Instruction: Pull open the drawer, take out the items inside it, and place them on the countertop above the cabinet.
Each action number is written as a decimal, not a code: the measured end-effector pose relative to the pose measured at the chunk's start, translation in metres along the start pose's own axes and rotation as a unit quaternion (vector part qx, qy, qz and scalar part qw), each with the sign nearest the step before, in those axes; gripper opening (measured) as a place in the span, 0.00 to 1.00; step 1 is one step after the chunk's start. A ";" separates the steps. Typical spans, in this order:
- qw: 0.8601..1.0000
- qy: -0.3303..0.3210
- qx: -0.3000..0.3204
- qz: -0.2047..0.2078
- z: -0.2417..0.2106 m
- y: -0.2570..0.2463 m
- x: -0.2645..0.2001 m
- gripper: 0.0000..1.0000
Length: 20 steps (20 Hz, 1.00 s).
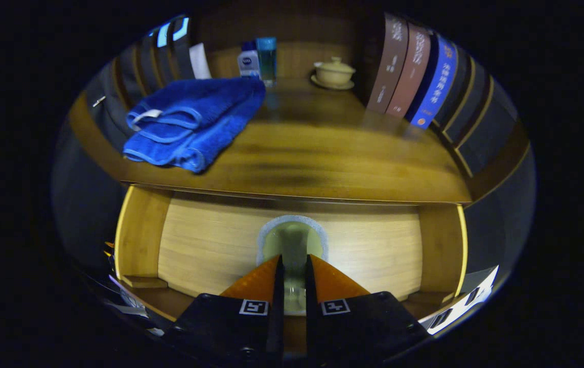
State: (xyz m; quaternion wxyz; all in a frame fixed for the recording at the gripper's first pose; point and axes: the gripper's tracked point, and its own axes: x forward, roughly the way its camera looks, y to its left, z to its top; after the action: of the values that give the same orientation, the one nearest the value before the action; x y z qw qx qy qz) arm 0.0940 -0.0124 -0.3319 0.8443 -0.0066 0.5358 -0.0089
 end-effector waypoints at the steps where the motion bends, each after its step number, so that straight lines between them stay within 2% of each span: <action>1: 1.000 -0.019 0.002 0.002 0.004 0.001 -0.012 0.23; 4: 0.996 -0.088 0.022 0.001 0.036 0.000 -0.044 0.23; 8: 0.989 -0.139 0.042 -0.001 0.087 -0.005 -0.044 0.22; 13: 0.990 -0.132 0.048 0.004 0.143 -0.006 -0.005 0.23; 20: 0.996 -0.081 0.043 -0.004 0.175 -0.010 0.053 0.22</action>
State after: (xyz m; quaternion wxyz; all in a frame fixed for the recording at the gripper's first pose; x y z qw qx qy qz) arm 0.2748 -0.0236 -0.3051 0.8841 0.0270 0.4651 -0.0353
